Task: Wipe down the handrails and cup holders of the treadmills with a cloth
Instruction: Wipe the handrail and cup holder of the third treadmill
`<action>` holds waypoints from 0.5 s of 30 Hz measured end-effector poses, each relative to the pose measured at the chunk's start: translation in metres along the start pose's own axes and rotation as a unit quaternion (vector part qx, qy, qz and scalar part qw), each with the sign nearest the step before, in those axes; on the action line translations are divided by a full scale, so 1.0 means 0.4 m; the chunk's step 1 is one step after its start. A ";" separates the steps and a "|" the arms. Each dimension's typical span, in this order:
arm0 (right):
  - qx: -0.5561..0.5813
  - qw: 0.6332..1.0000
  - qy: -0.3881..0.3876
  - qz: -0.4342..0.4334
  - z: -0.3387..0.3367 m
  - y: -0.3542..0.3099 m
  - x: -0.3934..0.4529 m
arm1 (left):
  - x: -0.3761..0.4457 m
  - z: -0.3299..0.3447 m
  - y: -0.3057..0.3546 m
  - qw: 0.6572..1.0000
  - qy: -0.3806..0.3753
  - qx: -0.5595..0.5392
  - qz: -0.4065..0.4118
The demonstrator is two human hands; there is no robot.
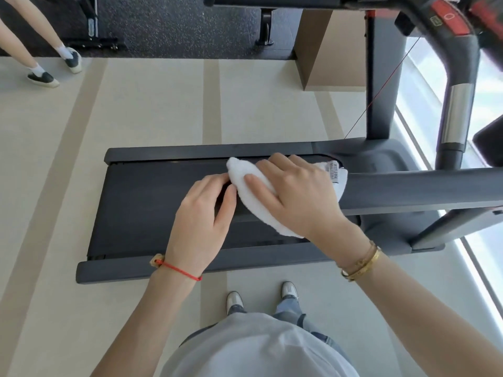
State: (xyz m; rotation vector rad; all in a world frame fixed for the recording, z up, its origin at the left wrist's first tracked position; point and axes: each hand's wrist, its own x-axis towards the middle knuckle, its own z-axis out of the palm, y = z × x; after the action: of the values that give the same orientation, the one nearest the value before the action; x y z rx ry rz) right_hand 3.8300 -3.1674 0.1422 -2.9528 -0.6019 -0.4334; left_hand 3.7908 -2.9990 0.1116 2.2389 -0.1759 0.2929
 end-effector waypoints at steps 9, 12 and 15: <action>-0.033 0.995 0.014 0.096 -0.004 0.050 -0.009 | 0.005 -0.009 -0.001 1.000 -0.012 0.005 0.004; 0.008 0.993 0.089 0.076 0.023 -0.004 -0.010 | 0.005 -0.005 0.000 1.000 -0.009 0.003 0.010; 0.010 0.995 0.101 0.024 0.023 0.032 -0.023 | 0.004 -0.004 -0.001 1.000 -0.009 0.001 0.007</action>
State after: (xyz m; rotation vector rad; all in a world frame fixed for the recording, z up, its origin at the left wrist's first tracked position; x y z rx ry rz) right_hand 3.8294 -3.1811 0.1302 -2.8499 -0.5074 -0.7052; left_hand 3.7922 -2.9974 0.1129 2.2427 -0.2000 0.2805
